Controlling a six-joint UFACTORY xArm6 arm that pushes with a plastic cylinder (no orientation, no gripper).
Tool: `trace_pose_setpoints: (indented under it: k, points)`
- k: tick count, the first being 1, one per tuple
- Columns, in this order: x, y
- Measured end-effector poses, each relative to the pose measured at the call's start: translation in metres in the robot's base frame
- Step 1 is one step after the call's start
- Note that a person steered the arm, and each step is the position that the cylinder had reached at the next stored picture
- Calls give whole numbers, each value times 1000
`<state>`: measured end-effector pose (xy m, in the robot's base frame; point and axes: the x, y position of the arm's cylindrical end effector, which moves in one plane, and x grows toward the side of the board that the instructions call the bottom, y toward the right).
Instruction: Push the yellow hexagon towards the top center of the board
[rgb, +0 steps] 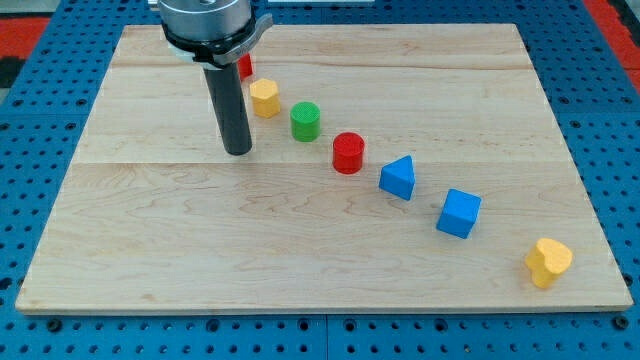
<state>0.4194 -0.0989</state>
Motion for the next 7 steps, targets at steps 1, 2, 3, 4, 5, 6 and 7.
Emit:
trace_pose_setpoints:
  k: [1, 2, 3, 4, 5, 6, 7]
  points:
    - [0, 0]
    - [-6, 0]
    - [-10, 0]
    - [-10, 1]
    - [-10, 1]
    - [-18, 16]
    - [-43, 15]
